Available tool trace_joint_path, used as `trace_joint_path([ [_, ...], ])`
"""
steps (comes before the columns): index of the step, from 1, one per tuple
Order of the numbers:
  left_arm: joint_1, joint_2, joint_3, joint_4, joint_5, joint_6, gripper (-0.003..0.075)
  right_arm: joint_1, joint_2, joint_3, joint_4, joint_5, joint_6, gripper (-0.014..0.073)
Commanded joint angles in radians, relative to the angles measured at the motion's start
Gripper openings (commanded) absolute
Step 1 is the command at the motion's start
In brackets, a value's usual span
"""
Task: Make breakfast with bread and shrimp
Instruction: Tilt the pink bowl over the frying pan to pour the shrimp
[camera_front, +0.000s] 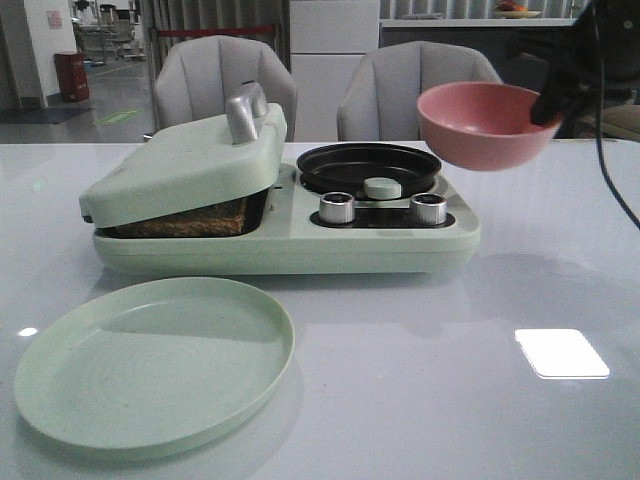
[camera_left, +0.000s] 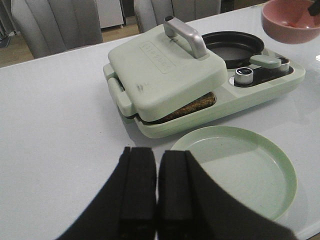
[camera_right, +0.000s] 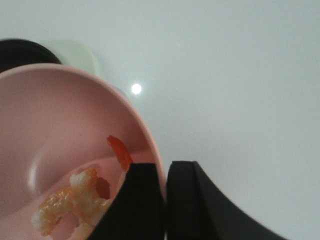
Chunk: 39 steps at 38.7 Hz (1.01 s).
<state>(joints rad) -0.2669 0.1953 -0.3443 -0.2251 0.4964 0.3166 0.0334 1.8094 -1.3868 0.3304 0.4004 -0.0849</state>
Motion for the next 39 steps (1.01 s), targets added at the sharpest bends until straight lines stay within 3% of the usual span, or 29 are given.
trace_joint_path([
  [1, -0.007, 0.010, -0.025, -0.010, -0.081, -0.012, 0.0112, 0.045, -0.064, -0.045, 0.028, -0.162, -0.009, 0.0141],
  [9, -0.007, 0.010, -0.025, -0.010, -0.081, -0.012, 0.0112, 0.144, -0.060, -0.021, 0.025, -0.473, -0.009, 0.0141],
  [20, -0.007, 0.010, -0.025, -0.010, -0.081, -0.012, 0.0112, 0.231, -0.030, 0.135, -0.082, -1.196, -0.009, 0.0141],
  [25, -0.007, 0.010, -0.025, -0.010, -0.081, -0.012, 0.0112, 0.231, 0.046, 0.164, -0.149, -1.422, -0.024, 0.0141],
  [31, -0.007, 0.010, -0.025, -0.010, -0.081, -0.012, 0.0112, 0.231, 0.164, 0.162, -0.260, -1.596, -0.163, 0.0141],
  [39, -0.007, 0.010, -0.025, -0.010, -0.081, -0.012, 0.0112, 0.231, 0.235, 0.153, -0.290, -1.658, -0.510, 0.0141],
])
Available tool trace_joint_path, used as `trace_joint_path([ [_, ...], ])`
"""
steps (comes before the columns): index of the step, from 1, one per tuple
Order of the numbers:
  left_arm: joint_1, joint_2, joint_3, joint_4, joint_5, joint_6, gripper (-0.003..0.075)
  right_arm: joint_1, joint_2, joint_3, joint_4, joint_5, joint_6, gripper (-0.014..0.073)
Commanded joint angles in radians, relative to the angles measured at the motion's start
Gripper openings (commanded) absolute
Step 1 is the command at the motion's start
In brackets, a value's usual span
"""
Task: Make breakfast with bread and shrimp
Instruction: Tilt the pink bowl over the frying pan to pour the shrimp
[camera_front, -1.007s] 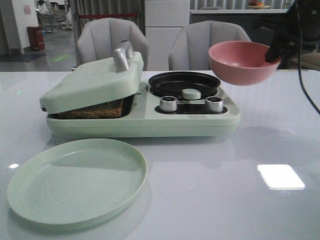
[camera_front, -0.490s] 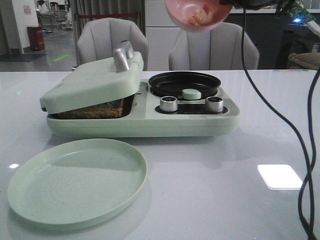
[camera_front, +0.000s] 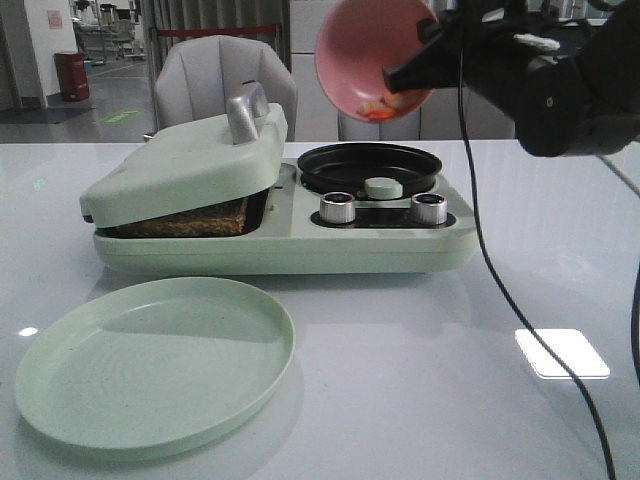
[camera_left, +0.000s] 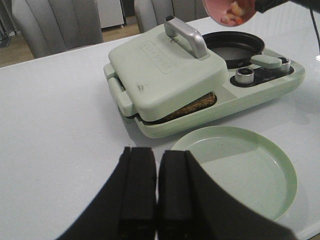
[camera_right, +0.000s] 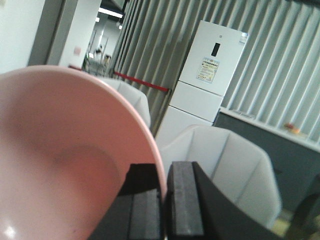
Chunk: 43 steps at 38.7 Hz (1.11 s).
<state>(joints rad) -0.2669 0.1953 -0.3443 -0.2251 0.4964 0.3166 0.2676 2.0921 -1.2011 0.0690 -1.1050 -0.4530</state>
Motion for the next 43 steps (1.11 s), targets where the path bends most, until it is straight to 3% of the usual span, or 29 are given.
trace_joint_path([
  [1, -0.007, 0.010, -0.025, -0.010, -0.081, -0.012, 0.0112, -0.003, -0.042, -0.033, -0.032, -0.164, -0.183, 0.0141],
  [10, -0.007, 0.010, -0.025, -0.010, -0.081, -0.012, 0.0112, -0.003, -0.022, -0.046, -0.094, -0.189, -0.405, 0.0141],
  [21, -0.007, 0.010, -0.025, -0.010, -0.081, -0.012, 0.0112, -0.003, 0.002, -0.126, -0.140, -0.168, -0.584, 0.0141],
  [32, -0.007, 0.010, -0.025, -0.010, -0.081, -0.012, 0.0112, -0.003, 0.002, -0.179, -0.143, -0.170, -0.598, 0.0141],
  [37, -0.007, 0.010, -0.025, -0.010, -0.081, -0.012, 0.0112, -0.003, 0.002, -0.179, -0.120, -0.130, -0.469, 0.0141],
  [43, -0.007, 0.010, -0.025, -0.010, -0.081, -0.012, 0.0112, -0.003, 0.002, -0.179, 0.018, -0.102, -0.094, 0.0141],
])
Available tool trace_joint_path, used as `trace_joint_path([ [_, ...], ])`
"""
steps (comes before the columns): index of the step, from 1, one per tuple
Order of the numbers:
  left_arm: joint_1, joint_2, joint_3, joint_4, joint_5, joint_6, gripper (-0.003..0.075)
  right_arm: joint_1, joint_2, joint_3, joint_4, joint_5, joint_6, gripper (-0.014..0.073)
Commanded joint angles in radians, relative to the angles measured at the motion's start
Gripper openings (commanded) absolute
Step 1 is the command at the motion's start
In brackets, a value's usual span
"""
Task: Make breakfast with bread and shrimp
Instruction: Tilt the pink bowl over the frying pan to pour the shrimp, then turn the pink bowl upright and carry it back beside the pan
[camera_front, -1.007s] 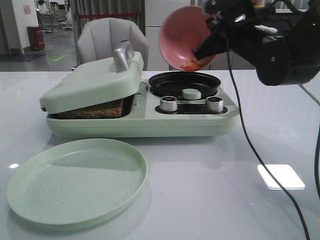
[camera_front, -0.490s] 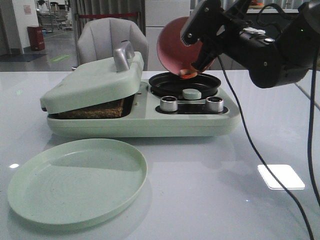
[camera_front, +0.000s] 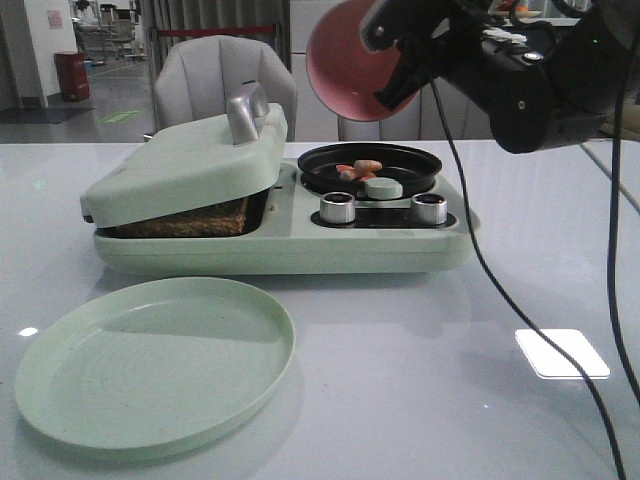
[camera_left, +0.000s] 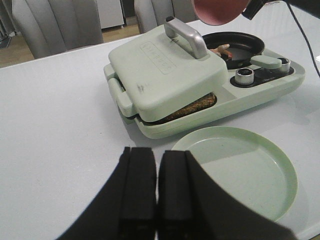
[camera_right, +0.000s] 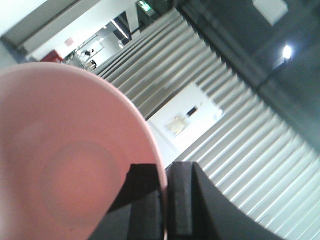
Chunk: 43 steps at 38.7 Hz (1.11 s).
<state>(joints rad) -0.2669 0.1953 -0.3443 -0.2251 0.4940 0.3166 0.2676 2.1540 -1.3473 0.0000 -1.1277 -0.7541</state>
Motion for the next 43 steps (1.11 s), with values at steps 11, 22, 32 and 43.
trace_joint_path([
  [11, -0.007, 0.010, -0.025, -0.010, -0.078, -0.012, 0.0112, -0.007, -0.173, -0.033, 0.190, 0.450, 0.591, 0.0141],
  [22, -0.007, 0.010, -0.025, -0.010, -0.078, -0.012, 0.0112, -0.052, -0.396, -0.033, 0.275, 1.023, 0.591, 0.0141],
  [32, -0.007, 0.010, -0.025, -0.010, -0.078, -0.012, 0.0112, -0.201, -0.502, -0.033, 0.349, 1.399, 0.591, 0.0141],
  [43, -0.007, 0.010, -0.025, -0.010, -0.078, -0.012, 0.0112, -0.334, -0.502, -0.030, 0.276, 1.657, 0.590, 0.0141],
])
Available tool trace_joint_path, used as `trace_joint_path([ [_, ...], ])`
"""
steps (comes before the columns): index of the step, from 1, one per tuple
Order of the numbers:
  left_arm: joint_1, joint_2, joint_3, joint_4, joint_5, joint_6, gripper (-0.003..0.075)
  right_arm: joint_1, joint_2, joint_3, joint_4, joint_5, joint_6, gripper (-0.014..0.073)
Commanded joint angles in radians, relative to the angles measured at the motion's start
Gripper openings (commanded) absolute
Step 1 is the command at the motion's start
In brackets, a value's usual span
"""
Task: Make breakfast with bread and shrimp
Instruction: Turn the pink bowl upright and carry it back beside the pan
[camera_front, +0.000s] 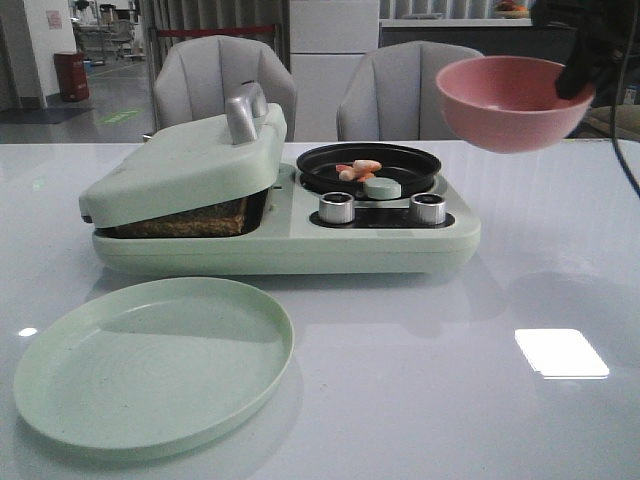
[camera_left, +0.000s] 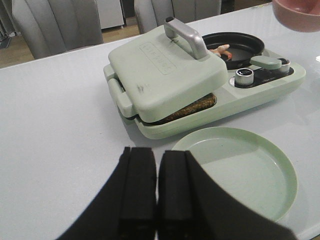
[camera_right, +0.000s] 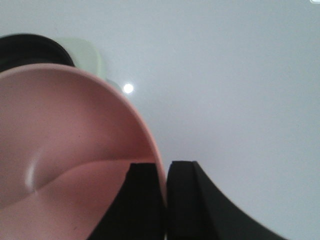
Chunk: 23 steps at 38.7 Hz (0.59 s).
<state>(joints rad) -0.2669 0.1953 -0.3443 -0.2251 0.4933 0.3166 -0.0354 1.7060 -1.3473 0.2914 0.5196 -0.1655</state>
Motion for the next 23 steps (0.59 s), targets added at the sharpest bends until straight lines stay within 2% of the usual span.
trace_joint_path([
  [1, -0.007, 0.010, -0.025, -0.010, -0.077, -0.012, 0.0112, -0.037, -0.054, -0.030, -0.017, 0.018, 0.001, 0.0141],
  [10, -0.007, 0.010, -0.025, -0.010, -0.077, -0.012, 0.0112, -0.079, -0.029, -0.023, -0.043, 0.099, 0.001, 0.0141],
  [23, -0.007, 0.010, -0.025, -0.010, -0.077, -0.012, 0.0112, -0.079, 0.087, -0.015, -0.044, 0.116, -0.001, 0.0141],
])
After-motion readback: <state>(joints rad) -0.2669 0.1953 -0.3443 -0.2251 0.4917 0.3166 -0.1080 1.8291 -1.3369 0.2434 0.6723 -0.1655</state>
